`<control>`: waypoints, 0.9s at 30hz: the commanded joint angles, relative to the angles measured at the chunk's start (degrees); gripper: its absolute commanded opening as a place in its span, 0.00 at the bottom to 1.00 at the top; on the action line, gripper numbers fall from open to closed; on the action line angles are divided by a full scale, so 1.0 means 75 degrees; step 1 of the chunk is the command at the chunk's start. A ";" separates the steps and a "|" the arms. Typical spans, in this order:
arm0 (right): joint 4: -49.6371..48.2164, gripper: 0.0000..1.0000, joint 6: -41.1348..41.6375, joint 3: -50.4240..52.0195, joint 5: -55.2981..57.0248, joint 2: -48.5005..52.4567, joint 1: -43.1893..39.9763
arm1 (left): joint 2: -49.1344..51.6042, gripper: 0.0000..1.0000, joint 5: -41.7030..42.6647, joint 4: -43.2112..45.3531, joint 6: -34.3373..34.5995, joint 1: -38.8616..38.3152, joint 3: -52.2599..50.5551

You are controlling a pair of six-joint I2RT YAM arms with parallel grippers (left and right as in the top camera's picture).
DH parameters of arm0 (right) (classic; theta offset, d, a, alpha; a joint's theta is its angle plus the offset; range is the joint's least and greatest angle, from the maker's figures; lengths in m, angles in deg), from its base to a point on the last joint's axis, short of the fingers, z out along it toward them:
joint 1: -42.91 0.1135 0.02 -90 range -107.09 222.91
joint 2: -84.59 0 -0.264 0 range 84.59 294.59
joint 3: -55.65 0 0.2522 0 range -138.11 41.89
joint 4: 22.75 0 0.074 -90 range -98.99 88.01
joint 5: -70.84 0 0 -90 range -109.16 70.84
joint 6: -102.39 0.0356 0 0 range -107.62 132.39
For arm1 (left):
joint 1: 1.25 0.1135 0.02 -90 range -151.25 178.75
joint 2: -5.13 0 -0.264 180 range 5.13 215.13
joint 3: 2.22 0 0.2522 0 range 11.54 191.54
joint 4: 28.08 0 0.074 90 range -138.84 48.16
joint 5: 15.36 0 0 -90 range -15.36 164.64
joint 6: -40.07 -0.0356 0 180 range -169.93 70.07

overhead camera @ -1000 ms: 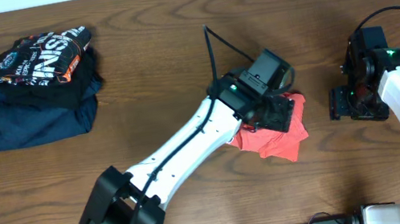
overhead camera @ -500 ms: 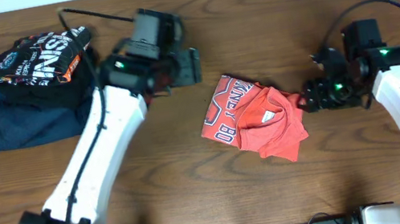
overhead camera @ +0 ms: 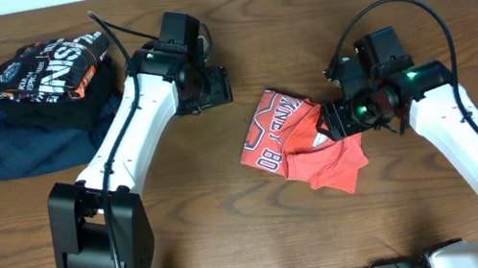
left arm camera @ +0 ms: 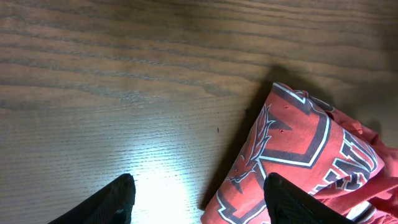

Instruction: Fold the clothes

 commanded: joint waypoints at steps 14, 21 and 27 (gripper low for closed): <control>-0.0388 0.58 0.2113 -0.0149 0.0525 -0.0143 0.0708 | 0.0003 0.68 0.0105 -0.0119 -0.0122 -0.0003 0.0012; -0.0230 0.49 0.3296 -0.0143 0.1105 -0.0143 0.0769 | 0.0003 0.68 0.0105 -0.0207 -0.0122 0.0000 0.0012; -0.0213 0.48 0.3777 -0.0134 0.1524 -0.0140 0.1020 | 0.0003 0.68 0.0102 -0.0204 -0.0122 -0.0003 0.0012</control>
